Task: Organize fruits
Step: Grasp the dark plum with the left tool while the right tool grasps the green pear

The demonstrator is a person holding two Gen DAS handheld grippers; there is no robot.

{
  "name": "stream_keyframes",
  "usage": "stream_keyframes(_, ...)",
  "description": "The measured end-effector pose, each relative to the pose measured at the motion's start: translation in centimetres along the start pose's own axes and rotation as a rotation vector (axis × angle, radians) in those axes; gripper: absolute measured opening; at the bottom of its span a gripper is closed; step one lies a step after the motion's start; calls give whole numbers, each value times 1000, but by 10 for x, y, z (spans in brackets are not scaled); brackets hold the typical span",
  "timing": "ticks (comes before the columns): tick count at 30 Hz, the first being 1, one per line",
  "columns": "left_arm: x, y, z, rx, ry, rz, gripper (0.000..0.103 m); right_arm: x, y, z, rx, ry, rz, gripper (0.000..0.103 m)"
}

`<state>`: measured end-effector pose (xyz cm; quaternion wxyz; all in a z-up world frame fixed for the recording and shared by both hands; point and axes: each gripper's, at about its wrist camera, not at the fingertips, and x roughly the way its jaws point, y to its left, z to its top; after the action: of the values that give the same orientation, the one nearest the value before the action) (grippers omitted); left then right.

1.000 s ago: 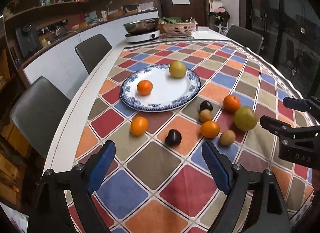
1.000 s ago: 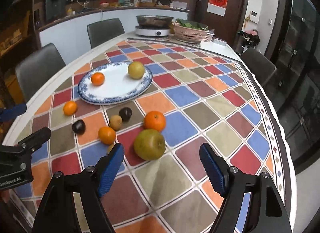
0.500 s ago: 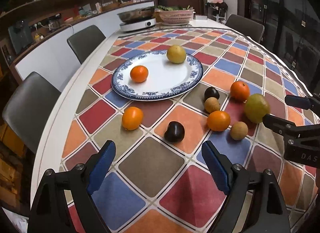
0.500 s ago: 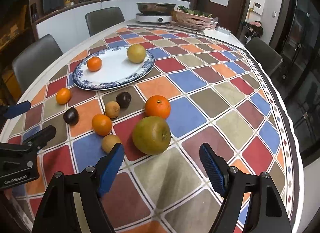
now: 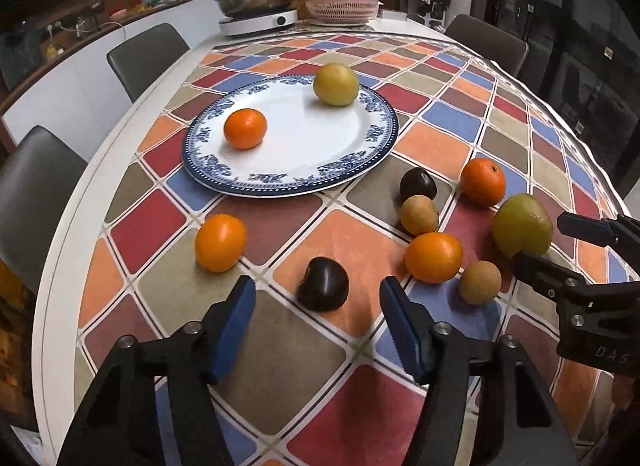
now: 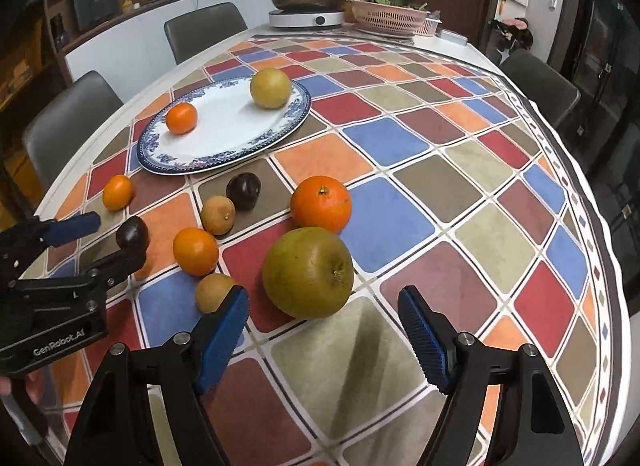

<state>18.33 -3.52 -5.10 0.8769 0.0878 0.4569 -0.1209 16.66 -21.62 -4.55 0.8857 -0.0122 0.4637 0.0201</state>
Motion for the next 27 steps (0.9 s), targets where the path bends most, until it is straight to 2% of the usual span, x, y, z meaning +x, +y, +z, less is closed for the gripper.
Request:
stream_keyframes(16, 17, 3, 5, -34, 68, -30, 30, 19, -1, 4, 29, 35, 41, 59)
stream_keyframes(20, 17, 3, 6, -37, 78, -32, 29, 22, 0, 5, 31, 41, 59, 51)
stream_keyframes(27, 8, 1, 3, -31, 76, -36, 29, 22, -1, 5, 38, 31, 68, 50)
